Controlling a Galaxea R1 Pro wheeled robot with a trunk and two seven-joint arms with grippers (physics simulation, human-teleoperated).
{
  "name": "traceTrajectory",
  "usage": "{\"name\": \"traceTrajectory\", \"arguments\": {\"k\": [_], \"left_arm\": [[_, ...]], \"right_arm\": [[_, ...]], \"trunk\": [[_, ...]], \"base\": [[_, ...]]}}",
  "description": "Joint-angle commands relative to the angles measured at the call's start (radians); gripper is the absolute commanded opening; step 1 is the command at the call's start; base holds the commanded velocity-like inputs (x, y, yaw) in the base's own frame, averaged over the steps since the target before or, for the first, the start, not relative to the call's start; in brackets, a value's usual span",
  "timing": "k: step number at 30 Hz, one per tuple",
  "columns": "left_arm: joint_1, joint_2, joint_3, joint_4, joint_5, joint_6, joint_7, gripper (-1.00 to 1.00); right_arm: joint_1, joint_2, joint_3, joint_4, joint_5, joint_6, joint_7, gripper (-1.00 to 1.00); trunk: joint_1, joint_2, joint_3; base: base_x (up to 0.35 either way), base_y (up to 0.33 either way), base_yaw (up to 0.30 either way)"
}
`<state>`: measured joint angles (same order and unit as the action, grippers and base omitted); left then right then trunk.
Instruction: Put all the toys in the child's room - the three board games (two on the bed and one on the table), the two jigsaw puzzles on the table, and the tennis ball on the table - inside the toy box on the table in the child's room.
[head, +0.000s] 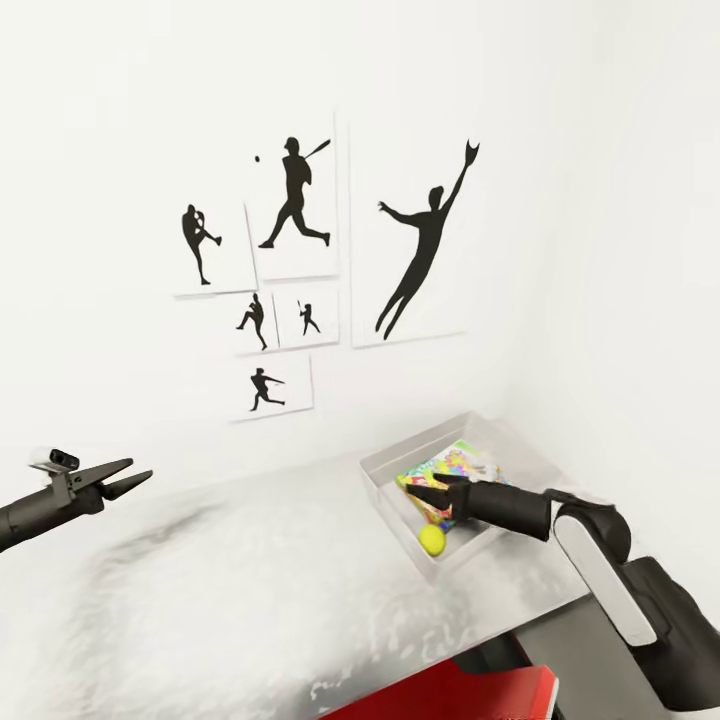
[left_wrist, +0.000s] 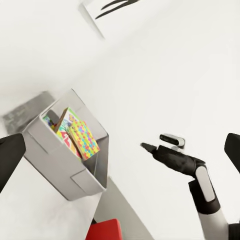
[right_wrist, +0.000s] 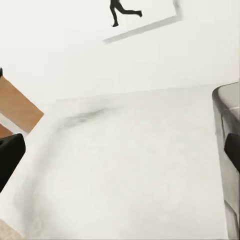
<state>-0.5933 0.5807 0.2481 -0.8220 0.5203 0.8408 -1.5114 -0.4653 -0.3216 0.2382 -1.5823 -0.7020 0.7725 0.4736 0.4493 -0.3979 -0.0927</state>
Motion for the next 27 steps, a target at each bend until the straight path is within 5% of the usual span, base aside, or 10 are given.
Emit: {"name": "traceTrajectory", "arguments": {"k": [1,4,8,13,27], "left_arm": [[0.0,0.0,0.0,0.0,0.0,0.011,-0.003,1.0],[0.0,0.001,0.0,0.0,0.0,0.011,-0.003,1.0],[0.0,0.001,0.0,0.0,0.001,0.01,-0.003,1.0],[0.0,0.001,0.002,0.0,0.001,0.009,-0.003,1.0],[0.002,0.011,0.003,0.0,0.0,0.009,-0.004,1.0]], "right_arm": [[0.029,-0.001,-0.013,0.0,-0.043,-0.036,0.011,1.0],[0.119,-0.001,-0.043,0.0,-0.138,-0.15,0.044,1.0],[0.182,0.0,-0.074,0.0,-0.186,-0.246,0.156,1.0],[0.195,0.015,-0.086,0.002,-0.194,-0.271,0.23,1.0],[0.197,0.037,-0.138,0.045,-0.195,-0.275,0.25,1.0]], "trunk": [[0.001,-0.002,-0.001],[0.001,-0.002,0.003],[0.001,-0.002,0.008],[0.001,-0.002,0.014],[0.001,-0.002,0.031]], "base": [[0.0,0.0,-0.193],[0.0,0.0,-0.196],[-0.103,0.0,-0.197],[-0.289,0.0,-0.199],[-0.328,0.011,-0.201]]}}
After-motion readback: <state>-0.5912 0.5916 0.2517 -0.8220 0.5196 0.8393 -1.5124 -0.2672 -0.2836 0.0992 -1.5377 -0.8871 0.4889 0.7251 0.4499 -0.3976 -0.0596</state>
